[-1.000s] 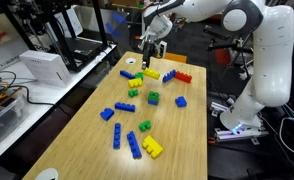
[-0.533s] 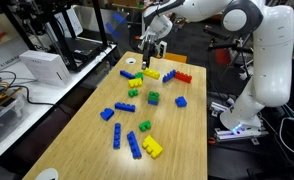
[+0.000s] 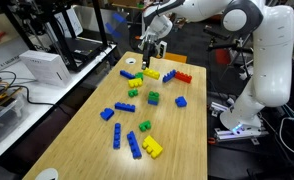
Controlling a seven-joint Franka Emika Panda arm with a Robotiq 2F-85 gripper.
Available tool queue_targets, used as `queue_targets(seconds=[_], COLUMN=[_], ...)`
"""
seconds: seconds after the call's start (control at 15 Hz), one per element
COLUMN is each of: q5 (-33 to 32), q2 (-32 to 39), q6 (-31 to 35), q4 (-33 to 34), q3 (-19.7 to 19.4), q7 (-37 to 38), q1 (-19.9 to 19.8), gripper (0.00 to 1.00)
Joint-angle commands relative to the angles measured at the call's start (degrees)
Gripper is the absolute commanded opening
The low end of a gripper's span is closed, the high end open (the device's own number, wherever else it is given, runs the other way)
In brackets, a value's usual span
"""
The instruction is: Attach a three piece yellow Lego to the stack of Legos
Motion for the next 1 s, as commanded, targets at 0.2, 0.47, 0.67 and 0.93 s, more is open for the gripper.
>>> queue_targets(seconds=[0.2, 0.47, 0.67, 0.93], q5=[-0.31, 1.01, 1.71, 3.13], q2=[0.04, 1.78, 4.02, 7.71], q6=[0.08, -2.0, -3.14, -5.72], q4=[0.17, 0.4, 0.99, 1.96], q3=[0.76, 0.88, 0.98, 1.3], q7=[0.16, -1.94, -2.96, -6.19], q1=[-0.7, -2.57, -4.19, -6.0], gripper=[0.64, 0.39, 0.39, 0.39])
